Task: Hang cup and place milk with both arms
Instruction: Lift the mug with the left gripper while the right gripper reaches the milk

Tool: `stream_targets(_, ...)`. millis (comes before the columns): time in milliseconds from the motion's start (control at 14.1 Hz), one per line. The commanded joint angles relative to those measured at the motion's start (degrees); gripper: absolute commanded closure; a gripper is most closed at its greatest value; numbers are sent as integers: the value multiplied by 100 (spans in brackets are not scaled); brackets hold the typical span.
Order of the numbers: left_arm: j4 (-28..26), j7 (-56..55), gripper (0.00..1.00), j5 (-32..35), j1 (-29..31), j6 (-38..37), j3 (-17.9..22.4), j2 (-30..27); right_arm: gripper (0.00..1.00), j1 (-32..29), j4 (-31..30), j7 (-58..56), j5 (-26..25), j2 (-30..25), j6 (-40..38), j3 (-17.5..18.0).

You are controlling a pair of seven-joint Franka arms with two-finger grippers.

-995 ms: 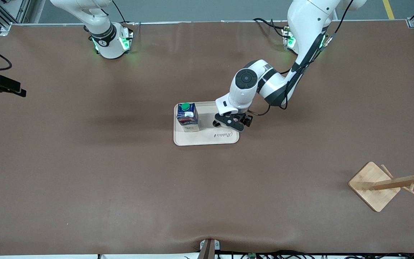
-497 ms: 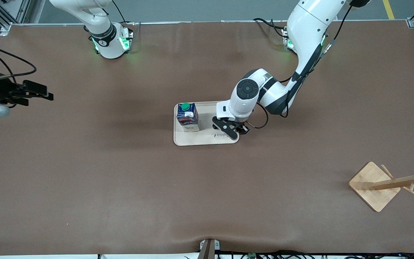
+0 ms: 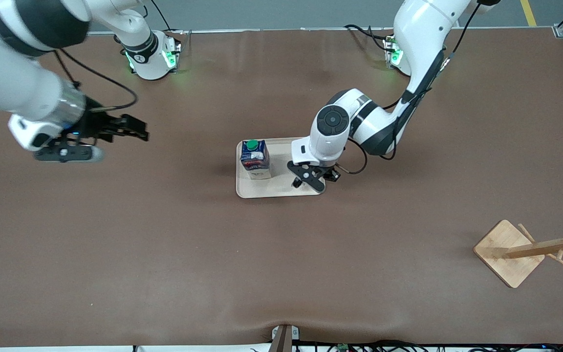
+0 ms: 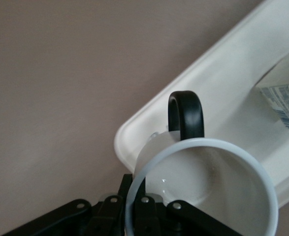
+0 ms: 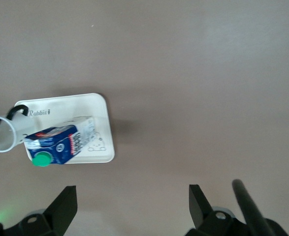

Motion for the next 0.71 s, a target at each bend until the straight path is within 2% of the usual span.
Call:
stream_targets(0, 952, -361, 100, -360, 309, -1393, 4, -218, 0, 619, -85, 576, -10, 219, 375, -80)
stream_targets(71, 1129, -344, 100, -397, 546, -1710, -5, -297, 0, 796, -147, 778, -10, 289, 629, -80)
stream_targets(213, 1122, -222, 100, -397, 977, -2221, -5, -735, 0, 1121, -279, 981, -10, 430, 1035, -80)
stream_targets(426, 1079, -344, 100, -353, 1628, -2293, 30, -1193, 0, 1569, -341, 1193, -141, 790, 1255, -88)
stream_targets(639, 1105, -361, 100, -362, 2287, -2285, -5, -1500, 0, 1808, -508, 1446, -186, 1010, 1843, -80)
